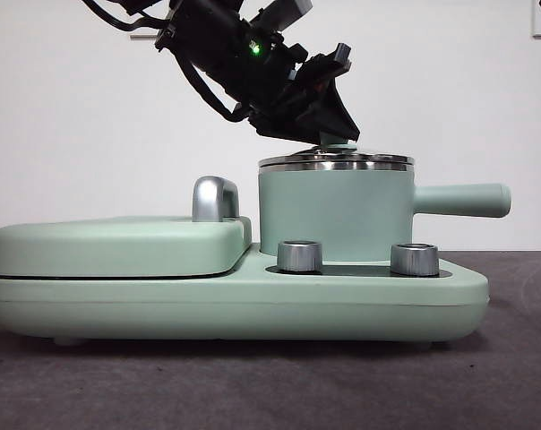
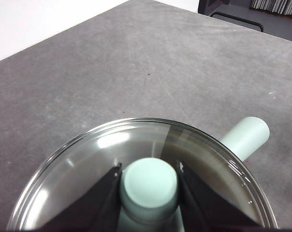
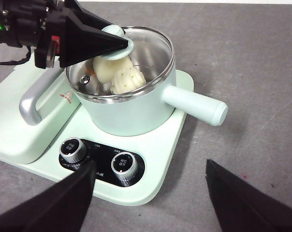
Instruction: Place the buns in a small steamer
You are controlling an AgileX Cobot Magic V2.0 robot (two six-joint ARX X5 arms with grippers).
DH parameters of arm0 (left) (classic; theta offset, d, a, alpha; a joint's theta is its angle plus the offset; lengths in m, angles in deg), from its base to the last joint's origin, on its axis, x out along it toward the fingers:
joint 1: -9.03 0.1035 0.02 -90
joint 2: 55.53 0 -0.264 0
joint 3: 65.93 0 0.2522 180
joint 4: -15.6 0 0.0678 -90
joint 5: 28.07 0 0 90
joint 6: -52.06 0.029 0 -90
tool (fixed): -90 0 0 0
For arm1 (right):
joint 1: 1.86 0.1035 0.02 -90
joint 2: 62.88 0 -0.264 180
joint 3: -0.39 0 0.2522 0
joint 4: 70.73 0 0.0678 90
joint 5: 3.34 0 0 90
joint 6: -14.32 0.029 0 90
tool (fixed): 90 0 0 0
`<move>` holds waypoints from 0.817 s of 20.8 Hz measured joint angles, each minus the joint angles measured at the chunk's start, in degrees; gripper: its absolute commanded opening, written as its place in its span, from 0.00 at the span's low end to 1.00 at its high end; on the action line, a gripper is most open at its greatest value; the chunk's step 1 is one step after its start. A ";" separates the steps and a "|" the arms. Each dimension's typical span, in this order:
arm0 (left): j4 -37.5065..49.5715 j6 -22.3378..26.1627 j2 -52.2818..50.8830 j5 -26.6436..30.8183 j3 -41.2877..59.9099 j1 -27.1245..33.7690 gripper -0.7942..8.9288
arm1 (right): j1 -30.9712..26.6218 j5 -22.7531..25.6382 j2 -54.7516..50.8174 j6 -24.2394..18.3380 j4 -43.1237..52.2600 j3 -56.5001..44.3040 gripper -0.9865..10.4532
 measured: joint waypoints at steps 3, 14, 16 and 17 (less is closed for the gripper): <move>-0.09 -0.61 0.00 -0.35 0.00 0.00 0.31 | 0.00 -0.11 0.00 0.00 -0.11 0.00 0.39; -5.25 -1.75 -4.24 -0.55 0.02 1.22 0.32 | 0.00 -0.15 0.00 0.00 -3.32 0.00 0.39; -9.38 -3.28 -8.46 -0.52 0.02 2.49 0.32 | 0.00 -0.15 0.00 0.00 -3.32 0.00 0.39; -11.85 -4.26 -10.38 -0.52 0.00 3.02 0.32 | 0.00 -0.15 0.00 0.00 -3.32 0.00 0.39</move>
